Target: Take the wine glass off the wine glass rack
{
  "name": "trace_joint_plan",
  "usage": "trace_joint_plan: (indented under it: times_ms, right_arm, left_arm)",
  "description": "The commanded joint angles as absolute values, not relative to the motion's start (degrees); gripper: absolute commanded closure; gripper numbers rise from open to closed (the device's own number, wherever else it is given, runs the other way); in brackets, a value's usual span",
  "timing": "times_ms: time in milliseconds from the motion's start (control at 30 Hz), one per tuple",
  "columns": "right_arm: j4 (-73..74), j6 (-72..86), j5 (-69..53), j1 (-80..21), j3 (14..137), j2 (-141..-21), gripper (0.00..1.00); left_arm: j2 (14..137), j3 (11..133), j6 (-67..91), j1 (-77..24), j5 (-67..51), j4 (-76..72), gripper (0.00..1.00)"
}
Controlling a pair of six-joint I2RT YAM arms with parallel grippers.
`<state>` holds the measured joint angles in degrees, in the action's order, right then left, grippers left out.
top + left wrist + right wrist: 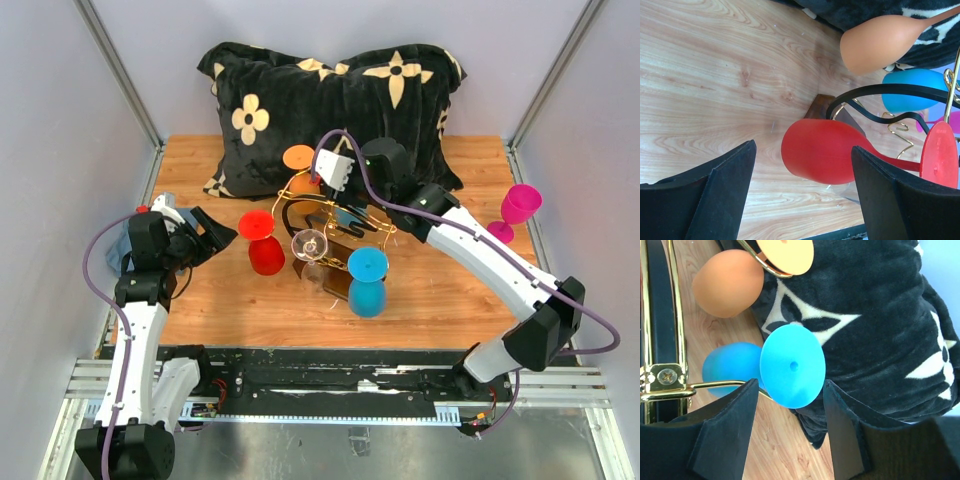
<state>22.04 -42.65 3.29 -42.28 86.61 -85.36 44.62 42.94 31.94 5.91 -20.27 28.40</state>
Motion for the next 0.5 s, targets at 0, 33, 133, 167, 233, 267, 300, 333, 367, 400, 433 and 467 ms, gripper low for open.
trace_joint_plan:
  times_ms: [0,33,133,167,233,267,300,333,367,400,433,467]
  right_arm:
    - [18.6,-44.9,5.1,-43.2,87.3,-86.1,0.44]
    - [18.6,-45.2,5.4,-43.2,87.6,-86.5,0.44]
    - [19.3,-45.7,6.1,-43.2,89.0,-87.8,0.45]
    - [19.3,-45.8,6.0,-43.3,89.2,-88.2,0.45]
    - [19.1,-45.9,5.8,-43.3,89.7,-88.9,0.44]
    - [19.0,-46.0,5.9,-43.2,89.8,-89.3,0.44]
    - [19.1,-46.1,6.1,-43.2,90.0,-89.7,0.45]
    - [19.0,-46.3,6.3,-43.2,90.1,-90.3,0.45]
    - [18.7,-46.3,6.7,-43.2,90.1,-90.5,0.45]
    - [18.4,-46.4,7.0,-43.2,90.1,-90.7,0.45]
    - [18.1,-46.4,7.1,-43.2,90.0,-90.8,0.45]
    - [17.7,-46.5,7.6,-43.2,89.8,-90.9,0.46]
  left_arm:
    - [44.7,42.1,31.6,5.8,-21.4,26.9,0.17]
    - [44.7,42.1,31.7,5.7,-21.5,26.8,0.17]
    - [44.6,42.1,31.5,5.8,-21.5,27.0,0.18]
    - [44.5,42.1,31.3,5.8,-21.3,27.1,0.17]
    - [44.5,42.1,31.1,5.7,-21.1,27.3,0.17]
    - [44.4,42.1,31.0,5.8,-21.1,27.4,0.17]
    - [44.5,42.2,31.0,5.8,-21.1,27.4,0.17]
    - [44.4,42.3,30.9,5.8,-21.1,27.6,0.17]
    - [44.5,42.3,30.7,5.7,-21.0,27.7,0.17]
    - [44.5,42.4,30.6,5.8,-20.9,27.7,0.17]
    - [44.4,42.5,30.5,5.8,-20.8,27.8,0.17]
    - [44.5,42.5,30.4,5.8,-20.8,28.0,0.17]
